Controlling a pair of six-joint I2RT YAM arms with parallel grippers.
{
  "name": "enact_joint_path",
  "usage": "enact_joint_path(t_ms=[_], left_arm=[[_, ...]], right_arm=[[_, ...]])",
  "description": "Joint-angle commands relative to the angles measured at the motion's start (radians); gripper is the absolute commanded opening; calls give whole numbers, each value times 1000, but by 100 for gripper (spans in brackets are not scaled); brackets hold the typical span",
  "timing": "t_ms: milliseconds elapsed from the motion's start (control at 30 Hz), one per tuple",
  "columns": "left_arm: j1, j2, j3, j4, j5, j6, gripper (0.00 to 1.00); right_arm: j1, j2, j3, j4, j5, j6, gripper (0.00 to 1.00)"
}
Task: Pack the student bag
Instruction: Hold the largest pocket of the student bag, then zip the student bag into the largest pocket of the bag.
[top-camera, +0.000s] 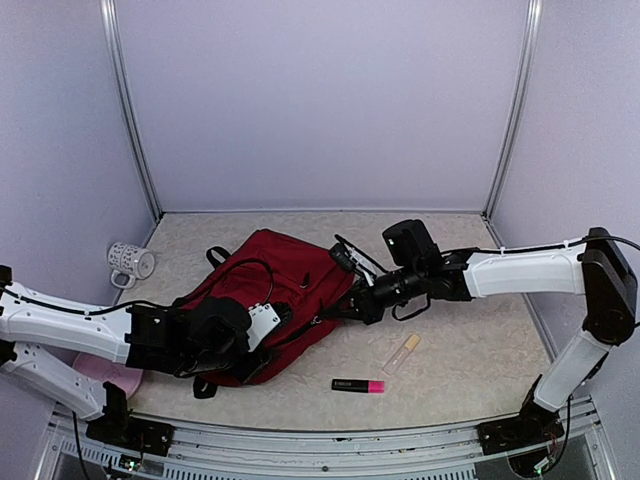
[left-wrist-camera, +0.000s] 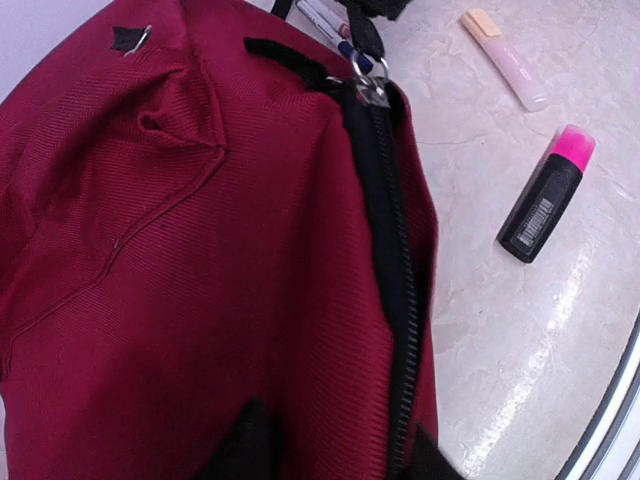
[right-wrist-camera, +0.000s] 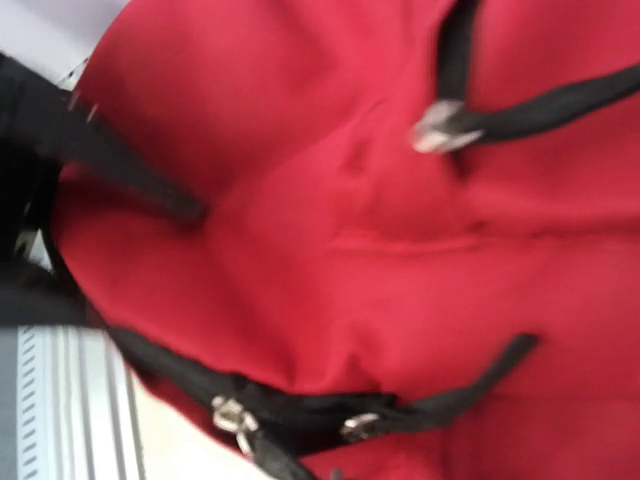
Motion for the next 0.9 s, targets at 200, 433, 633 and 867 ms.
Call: enact_joint_path(t_ms=[200,433,633,867], left_arm=[[-15,-89,-38,3,76,-34,0],[-19,-134,-61,19,130,-39,0],[-82,-71,-1,40,185,-39,0],[-115,-18,146,55,227,-46,88]], right_arm=[[-196,82,34,-47,131,-17,0],[-268,152,67,-63,74,-33,0],[-233,64,27,-16,-105,-50,17],[-231,-82,-70,94,-85,140,50]])
